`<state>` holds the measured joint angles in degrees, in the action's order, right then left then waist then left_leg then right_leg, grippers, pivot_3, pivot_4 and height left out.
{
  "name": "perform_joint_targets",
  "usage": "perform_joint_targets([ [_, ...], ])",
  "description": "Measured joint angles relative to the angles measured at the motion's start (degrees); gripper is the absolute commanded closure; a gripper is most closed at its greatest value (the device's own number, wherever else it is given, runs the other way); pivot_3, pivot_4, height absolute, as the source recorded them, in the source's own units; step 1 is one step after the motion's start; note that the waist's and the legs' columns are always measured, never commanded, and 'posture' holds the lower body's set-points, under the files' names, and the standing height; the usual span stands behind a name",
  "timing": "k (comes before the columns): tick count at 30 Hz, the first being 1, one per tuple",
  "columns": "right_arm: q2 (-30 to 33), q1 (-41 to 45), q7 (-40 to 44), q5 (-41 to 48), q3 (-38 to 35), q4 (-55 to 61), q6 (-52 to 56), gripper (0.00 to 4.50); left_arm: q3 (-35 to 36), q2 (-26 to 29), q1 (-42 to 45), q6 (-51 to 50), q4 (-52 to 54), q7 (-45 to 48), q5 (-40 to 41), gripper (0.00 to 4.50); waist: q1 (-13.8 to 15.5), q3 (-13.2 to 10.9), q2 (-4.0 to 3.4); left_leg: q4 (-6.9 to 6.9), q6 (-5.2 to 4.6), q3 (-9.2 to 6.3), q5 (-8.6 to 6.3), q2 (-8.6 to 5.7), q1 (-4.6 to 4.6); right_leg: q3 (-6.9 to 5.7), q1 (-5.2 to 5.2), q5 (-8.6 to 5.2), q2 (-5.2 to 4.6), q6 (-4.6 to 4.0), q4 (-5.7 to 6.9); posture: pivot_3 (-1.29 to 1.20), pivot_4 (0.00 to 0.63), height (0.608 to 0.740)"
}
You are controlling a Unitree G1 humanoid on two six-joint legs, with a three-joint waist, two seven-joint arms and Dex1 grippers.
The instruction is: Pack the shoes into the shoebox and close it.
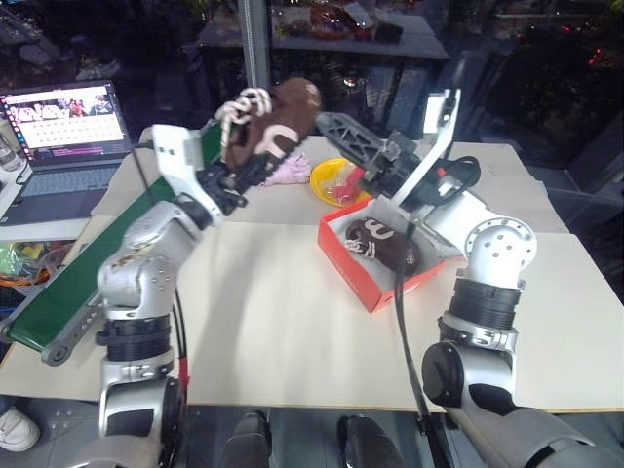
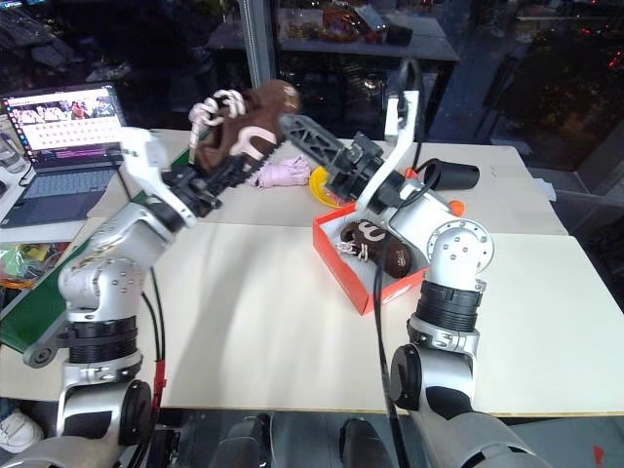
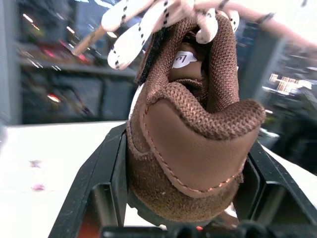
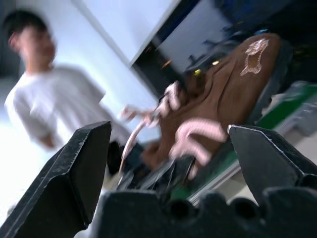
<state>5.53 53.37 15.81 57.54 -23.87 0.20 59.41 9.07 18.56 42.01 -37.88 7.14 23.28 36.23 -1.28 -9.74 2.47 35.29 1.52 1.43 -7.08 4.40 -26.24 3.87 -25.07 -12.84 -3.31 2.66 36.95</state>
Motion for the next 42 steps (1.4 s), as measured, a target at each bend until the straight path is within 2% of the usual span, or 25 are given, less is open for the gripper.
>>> perform_joint_targets([
  [8, 1.9, -0.2, -3.3, 2.0, 0.4, 0.1, 0.0, 0.00, 0.1, -0.6, 1.5, -2.8, 1.0, -1.1, 0.2, 2.20, -0.9, 0.0, -0.04, 0.00, -0.02, -0.02, 0.00, -0.01, 0.00, 0.03, 0.00, -0.01, 0.01, 0.01, 0.00, 0.00, 0.150, 0.736],
  [18, 5.1, -1.3, -4.4, 1.6, 0.8, -2.1, -0.3, 0.00, 0.7, 1.2, 3.0, -3.6, 1.3, 1.1, 1.2, 2.20, -1.0, 0.0, -0.06, -0.01, -0.02, -0.02, 0.00, -0.02, -0.02, 0.03, 0.00, -0.01, 0.01, 0.02, -0.05, 0.00, 0.150, 0.736],
  [26, 5.1, -1.3, -4.4, 1.7, 1.0, -2.5, -1.0, 0.00, 0.2, 0.6, 3.0, -3.7, 2.6, 0.9, 2.1, 2.20, -1.1, 0.0, -0.07, -0.01, -0.02, -0.02, 0.00, -0.02, -0.03, 0.03, 0.00, -0.01, 0.01, 0.02, -0.06, 0.00, 0.150, 0.736],
  [33, 5.1, -1.1, -4.1, 1.8, 0.9, -3.1, -1.9, 0.00, -0.1, -2.2, 1.9, -5.0, 4.6, -1.3, 2.4, 2.20, -1.0, 0.0, -0.07, -0.01, -0.02, -0.02, 0.00, -0.02, -0.03, 0.03, 0.00, -0.01, 0.00, 0.02, -0.08, 0.00, 0.150, 0.736],
  [36, 5.0, -0.6, -4.1, 1.9, 1.0, -3.1, -2.3, 0.69, -0.7, -3.8, 1.0, -6.3, 5.9, -2.4, 3.4, 2.21, -1.1, 0.0, -0.07, -0.01, -0.02, -0.02, 0.00, -0.02, -0.03, 0.04, 0.00, -0.01, 0.01, 0.03, -0.07, 0.00, 0.150, 0.736],
  [42, 4.8, -0.3, -3.8, 2.3, 1.2, -3.1, -2.8, 2.80, -1.4, -4.2, 0.3, -7.5, 7.0, -3.5, 3.9, 2.21, -1.1, 0.0, -0.07, -0.01, -0.02, -0.03, 0.00, -0.02, -0.03, 0.04, 0.00, -0.01, 0.01, 0.02, -0.07, 0.00, 0.150, 0.736],
])
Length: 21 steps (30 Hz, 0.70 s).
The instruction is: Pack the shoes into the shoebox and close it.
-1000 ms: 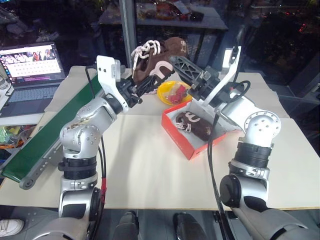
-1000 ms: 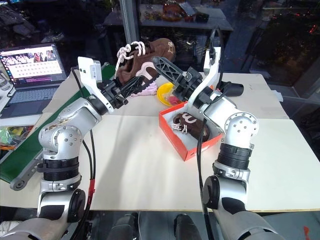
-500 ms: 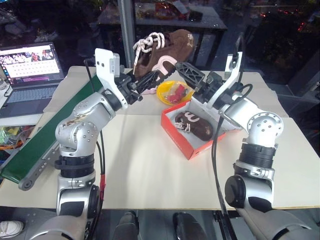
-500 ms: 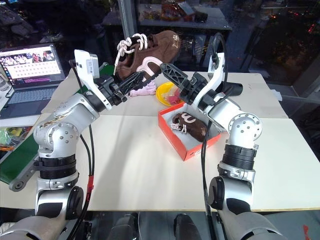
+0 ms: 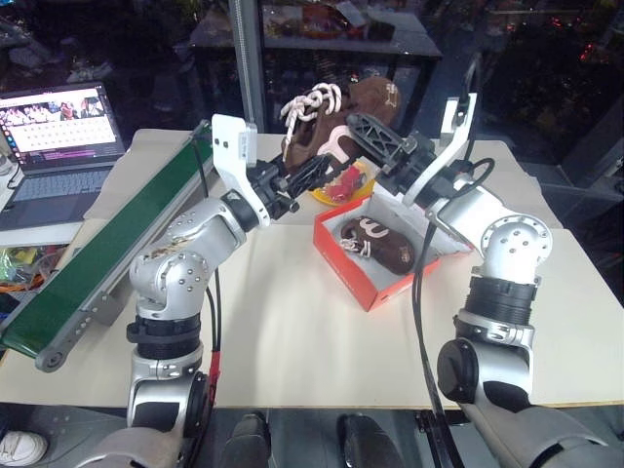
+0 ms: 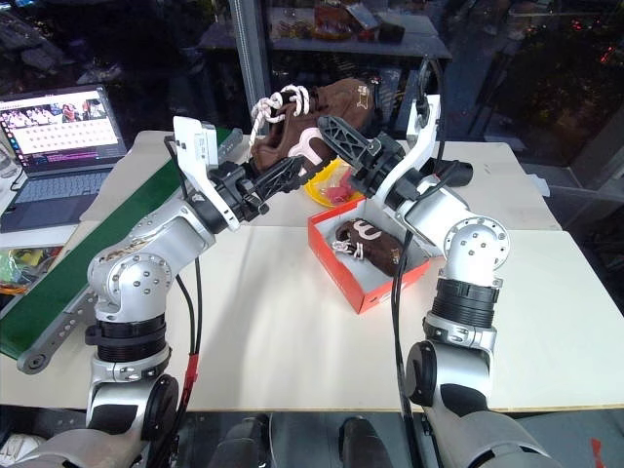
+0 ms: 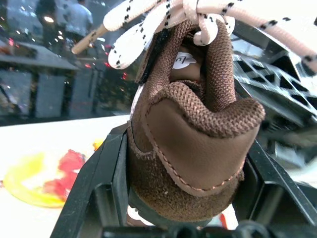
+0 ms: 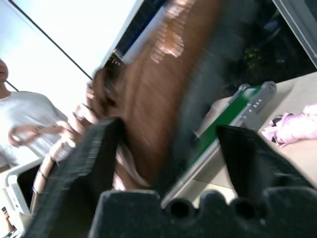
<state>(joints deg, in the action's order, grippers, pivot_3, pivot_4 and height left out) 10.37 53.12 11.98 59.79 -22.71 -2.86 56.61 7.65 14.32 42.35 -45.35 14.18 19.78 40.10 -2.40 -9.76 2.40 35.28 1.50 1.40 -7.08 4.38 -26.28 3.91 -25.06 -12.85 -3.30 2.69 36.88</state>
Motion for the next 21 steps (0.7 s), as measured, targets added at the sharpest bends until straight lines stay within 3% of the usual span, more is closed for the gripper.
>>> perform_joint_targets([
  [1, 0.0, 0.0, -0.1, 0.0, 0.1, 0.0, -0.1, 3.11, 0.0, 0.1, 0.0, 0.0, 0.1, -0.1, 0.0, 2.21, 0.0, 0.0, 0.00, 0.00, 0.00, 0.00, 0.00, 0.00, 0.00, 0.00, 0.00, 0.00, 0.00, 0.00, -0.01, 0.00, 0.150, 0.736],
  [2, 0.0, 0.0, -0.1, 0.0, 0.2, 0.0, -0.1, 3.40, 0.1, 0.1, 0.0, -0.1, 0.1, -0.3, 0.1, 1.40, 0.0, 0.0, 0.00, 0.00, 0.00, 0.00, 0.00, 0.00, 0.00, 0.00, 0.00, 0.00, 0.00, 0.00, -0.01, 0.00, 0.150, 0.736],
  [4, 0.0, 0.0, -0.2, -0.1, 0.2, -0.1, -0.5, 3.98, 0.2, 0.0, 0.0, -0.5, 0.2, -0.3, 1.0, 0.78, 0.0, 0.0, 0.00, 0.00, 0.00, 0.00, 0.00, 0.00, -0.01, 0.00, 0.00, 0.00, 0.00, 0.00, -0.01, 0.00, 0.150, 0.736],
  [6, 0.1, 0.1, -0.2, -0.3, 0.4, -0.6, -0.9, 4.11, 1.1, -0.1, 0.0, -0.9, 0.7, -0.1, 2.9, 0.10, 0.0, 0.0, -0.01, 0.00, 0.00, 0.00, 0.00, 0.00, -0.01, 0.00, 0.00, 0.00, 0.00, 0.00, -0.01, 0.00, 0.150, 0.736],
  [10, 2.7, 0.4, 0.2, -3.2, 2.0, -2.3, -2.3, 4.11, 2.6, 1.7, 0.0, -1.0, 1.4, 0.1, 4.2, 0.00, 0.0, 0.0, -0.02, 0.00, 0.00, 0.00, 0.00, 0.00, 0.00, 0.00, 0.00, 0.00, 0.00, 0.00, -0.02, 0.00, 0.150, 0.736],
  [14, 12.1, 2.7, 5.1, -11.9, 6.8, -5.8, -6.4, 4.11, 4.7, 7.5, -2.2, -0.9, 0.8, 0.9, 2.7, 0.00, 0.0, -0.1, -0.17, -0.02, 0.00, 0.01, 0.00, -0.02, -0.01, 0.02, -0.02, -0.01, -0.01, 0.01, -0.09, 0.00, 0.150, 0.736],
  [18, 25.8, 4.0, 17.7, -26.2, 18.6, -9.9, -13.9, 4.12, 6.9, 11.2, -5.5, -1.0, -0.5, 1.2, 2.0, 0.00, 0.1, -0.1, -0.17, -0.10, 0.01, 0.02, -0.01, -0.02, -0.02, 0.02, -0.02, -0.02, -0.02, 0.02, -0.22, 0.00, 0.150, 0.736],
  [21, 30.6, 2.5, 27.1, -33.8, 27.1, -12.5, -18.1, 4.12, 6.9, 11.6, -6.8, -1.1, 0.0, 1.3, 2.0, 0.00, 0.1, -0.1, -0.16, -0.09, 0.01, 0.05, -0.01, -0.03, -0.01, 0.03, -0.01, -0.02, -0.03, 0.02, -0.24, 0.00, 0.150, 0.736],
])
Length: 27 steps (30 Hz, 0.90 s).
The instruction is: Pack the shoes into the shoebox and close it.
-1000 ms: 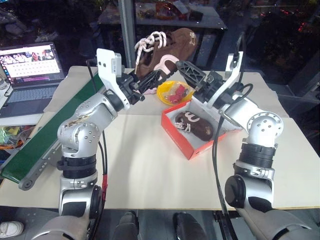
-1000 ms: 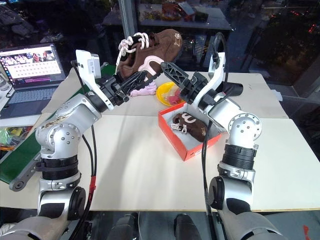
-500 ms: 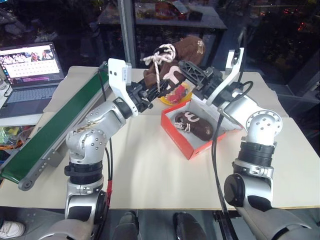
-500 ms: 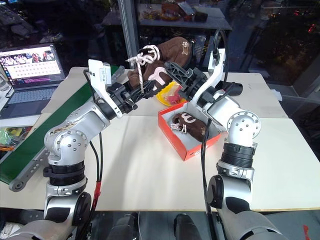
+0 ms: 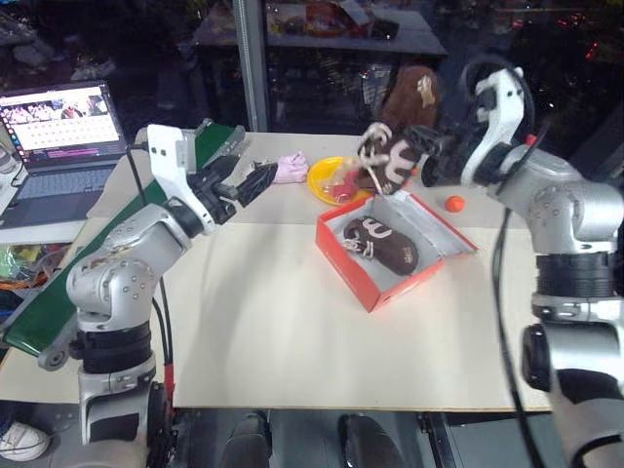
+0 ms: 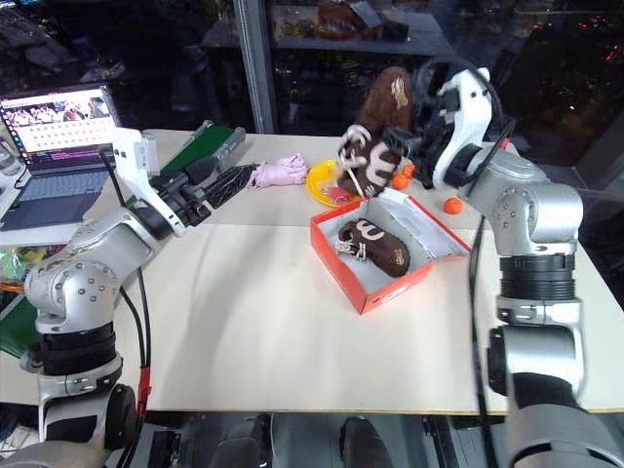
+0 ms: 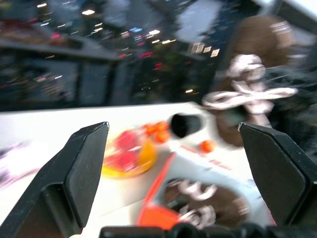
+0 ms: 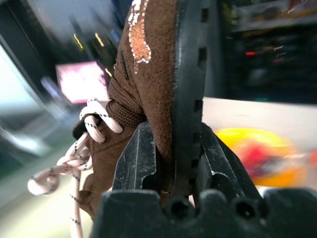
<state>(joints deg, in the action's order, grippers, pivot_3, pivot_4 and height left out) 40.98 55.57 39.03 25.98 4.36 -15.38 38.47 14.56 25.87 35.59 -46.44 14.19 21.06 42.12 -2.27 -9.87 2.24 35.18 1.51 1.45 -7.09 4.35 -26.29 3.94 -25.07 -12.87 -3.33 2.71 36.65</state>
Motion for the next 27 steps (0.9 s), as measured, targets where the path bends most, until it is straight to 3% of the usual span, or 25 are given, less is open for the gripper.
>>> perform_joint_targets([
  [5, 1.1, -6.1, 11.7, -7.0, 8.7, -4.8, -4.3, 4.12, -1.3, 0.0, -1.2, -0.1, 1.7, -0.3, -0.2, 0.00, 0.0, 0.0, 0.02, 0.06, 0.00, 0.00, 0.01, -0.02, 0.00, 0.04, -0.01, 0.01, -0.01, 0.01, 0.06, 0.00, 0.150, 0.736],
  [13, 1.2, -7.3, 20.1, -13.6, 11.1, -8.0, -9.8, 4.12, -2.3, -0.1, -2.7, -0.3, 3.4, -1.1, -0.5, 0.00, 0.0, 0.0, 0.02, 0.09, 0.01, -0.01, 0.01, -0.02, 0.02, 0.04, 0.01, 0.01, 0.00, 0.02, 0.08, 0.00, 0.150, 0.736],
  [19, -4.8, -2.9, 21.6, -22.9, 16.6, -18.4, -17.1, 4.12, -2.5, 0.1, -3.1, -0.3, 4.0, -1.5, -0.5, 0.00, -0.3, 0.0, 0.10, 0.09, 0.01, -0.02, 0.01, -0.02, 0.18, 0.05, 0.12, 0.01, 0.03, 0.01, 0.10, 0.00, 0.150, 0.736],
  [25, -12.9, 3.9, 20.9, -31.0, 19.3, -31.9, -24.1, 4.12, -3.4, 1.1, -4.8, -0.4, 5.4, -1.5, -1.3, 0.00, -1.5, 0.2, 0.68, -0.06, 0.05, -0.03, -0.02, -0.01, 1.16, 0.04, 0.99, -0.24, 0.03, 0.31, 0.02, 0.00, 0.150, 0.736],
  [27, -15.0, 5.2, 20.2, -32.6, 19.3, -34.9, -25.8, 3.13, -3.4, 1.2, -5.1, -0.4, 5.6, -1.5, -1.3, 0.00, -1.9, 0.4, 0.91, -0.05, 0.10, -0.03, -0.05, -0.01, 1.29, 0.07, 1.02, -0.17, 0.04, 0.24, 0.03, 0.00, 0.150, 0.736],
])
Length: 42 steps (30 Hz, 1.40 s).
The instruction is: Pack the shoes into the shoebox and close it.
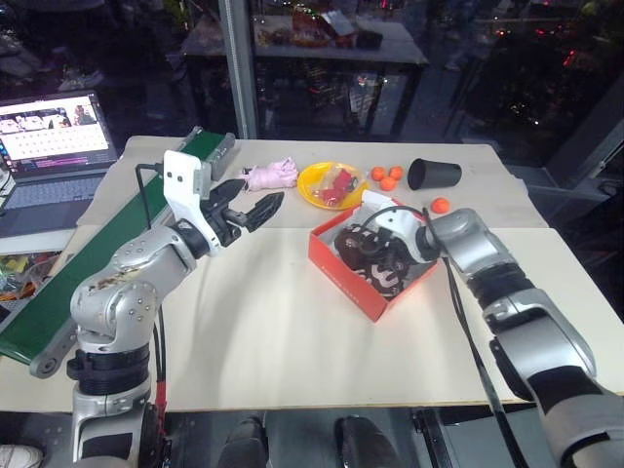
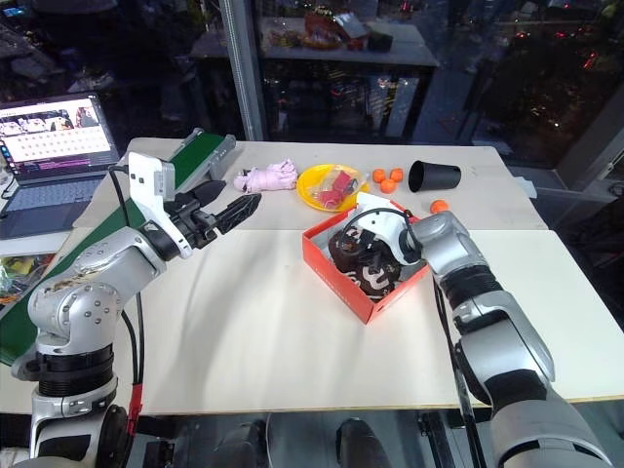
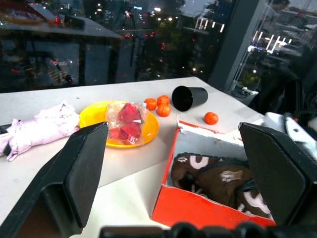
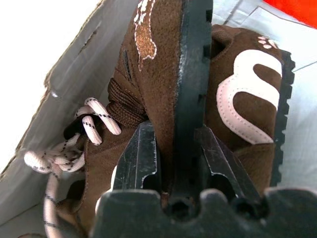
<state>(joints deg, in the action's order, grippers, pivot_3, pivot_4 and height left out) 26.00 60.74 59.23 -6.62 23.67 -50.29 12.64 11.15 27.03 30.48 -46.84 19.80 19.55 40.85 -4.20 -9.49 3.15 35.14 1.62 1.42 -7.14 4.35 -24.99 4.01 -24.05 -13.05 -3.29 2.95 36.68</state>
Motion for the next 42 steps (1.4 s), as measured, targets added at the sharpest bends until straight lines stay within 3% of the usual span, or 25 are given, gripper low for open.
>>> perform_joint_targets([
  [4, -7.5, 1.1, -3.5, -2.2, 0.2, -7.0, -2.5, 1.87, -0.1, 0.1, -1.2, -0.3, 1.1, 0.0, 0.0, 0.00, -0.7, 0.0, 0.06, -0.14, 0.27, 0.00, -0.17, 0.00, 0.09, 0.04, -0.10, 0.02, 0.02, -0.06, 0.17, 0.00, 0.150, 0.736],
  [9, -9.8, 1.8, -4.8, -2.8, -1.5, -9.9, -3.6, 0.15, -0.4, 0.1, -1.3, -0.6, 1.1, 0.2, 0.0, 0.00, -0.4, 0.0, 0.00, -0.15, 0.20, -0.01, -0.12, -0.01, -0.05, 0.05, -0.14, 0.03, 0.01, -0.23, 0.13, 0.00, 0.150, 0.736],
  [15, -8.7, 1.5, -4.3, -1.1, -5.6, -4.0, -0.1, 0.04, -1.7, 0.4, -1.4, -0.7, 1.1, 1.9, 0.0, 0.00, 0.1, -0.2, -0.22, -0.26, -0.04, -0.01, 0.03, -0.02, -0.29, 0.05, -0.39, 0.08, 0.02, -0.34, 0.13, 0.00, 0.150, 0.736],
  [24, 2.1, -3.4, -0.4, 14.7, -19.4, 40.0, 37.0, 0.04, -9.1, 8.5, -2.1, 0.9, -1.3, 14.5, -3.9, 0.00, 1.6, -0.5, -0.57, -0.30, -0.02, -0.02, 0.01, -0.03, -0.38, 0.01, -0.47, -0.02, 0.00, -0.42, 0.09, 0.00, 0.150, 0.736],
  [27, 9.4, -10.7, -1.0, 17.4, -22.9, 51.8, 45.6, 0.73, -11.5, 10.3, -2.1, 2.0, -2.3, 19.8, -4.9, 0.00, 3.0, -0.5, -0.56, -0.28, 0.28, -0.01, -0.18, -0.06, -0.48, -0.05, -0.49, -0.19, -0.08, -0.63, 0.01, 0.00, 0.150, 0.736],
  [32, 19.6, -27.4, -4.0, 20.0, -33.1, 65.1, 56.3, 2.41, -14.1, 10.7, -0.1, 3.1, -5.5, 25.4, -6.1, 0.00, 3.9, -0.5, -0.59, -0.15, 0.23, 0.03, -0.14, -0.19, -0.62, 0.02, -0.56, -0.37, -0.19, -0.65, 0.00, 0.00, 0.150, 0.736],
  [34, 22.1, -35.2, -5.8, 20.3, -38.3, 69.2, 57.9, 3.26, -15.4, 10.2, 1.2, 3.5, -7.2, 27.6, -6.8, 0.00, 3.9, -0.5, -0.59, -0.12, 0.16, 0.03, -0.10, -0.19, -0.59, 0.03, -0.54, -0.48, -0.19, -0.44, 0.02, 0.00, 0.150, 0.736],
  [37, 22.7, -43.1, -8.2, 20.1, -41.2, 70.8, 56.7, 4.13, -16.9, 9.6, 2.4, 4.5, -9.1, 29.6, -7.7, 0.00, 3.2, -0.5, -0.60, -0.06, -0.05, 0.03, 0.02, -0.18, -0.45, 0.10, -0.43, -0.49, -0.17, -0.38, 0.02, 0.00, 0.150, 0.736],
  [38, 21.2, -45.4, -9.6, 19.7, -41.5, 70.7, 53.3, 4.37, -17.5, 9.1, 3.4, 4.8, -10.0, 30.5, -8.3, 0.00, 2.8, -0.5, -0.59, -0.06, -0.05, 0.00, 0.02, -0.19, -0.34, 0.12, -0.35, -0.46, -0.14, -0.36, 0.03, 0.00, 0.150, 0.736],
  [42, 16.3, -48.9, -12.6, 18.6, -38.0, 66.6, 41.5, 4.37, -18.4, 8.4, 5.5, 6.0, -11.6, 32.4, -9.4, 0.00, 1.8, -0.5, -0.61, -0.08, -0.06, -0.03, 0.02, -0.22, -0.25, 0.14, -0.25, -0.47, -0.15, -0.34, 0.01, 0.00, 0.150, 0.736],
])
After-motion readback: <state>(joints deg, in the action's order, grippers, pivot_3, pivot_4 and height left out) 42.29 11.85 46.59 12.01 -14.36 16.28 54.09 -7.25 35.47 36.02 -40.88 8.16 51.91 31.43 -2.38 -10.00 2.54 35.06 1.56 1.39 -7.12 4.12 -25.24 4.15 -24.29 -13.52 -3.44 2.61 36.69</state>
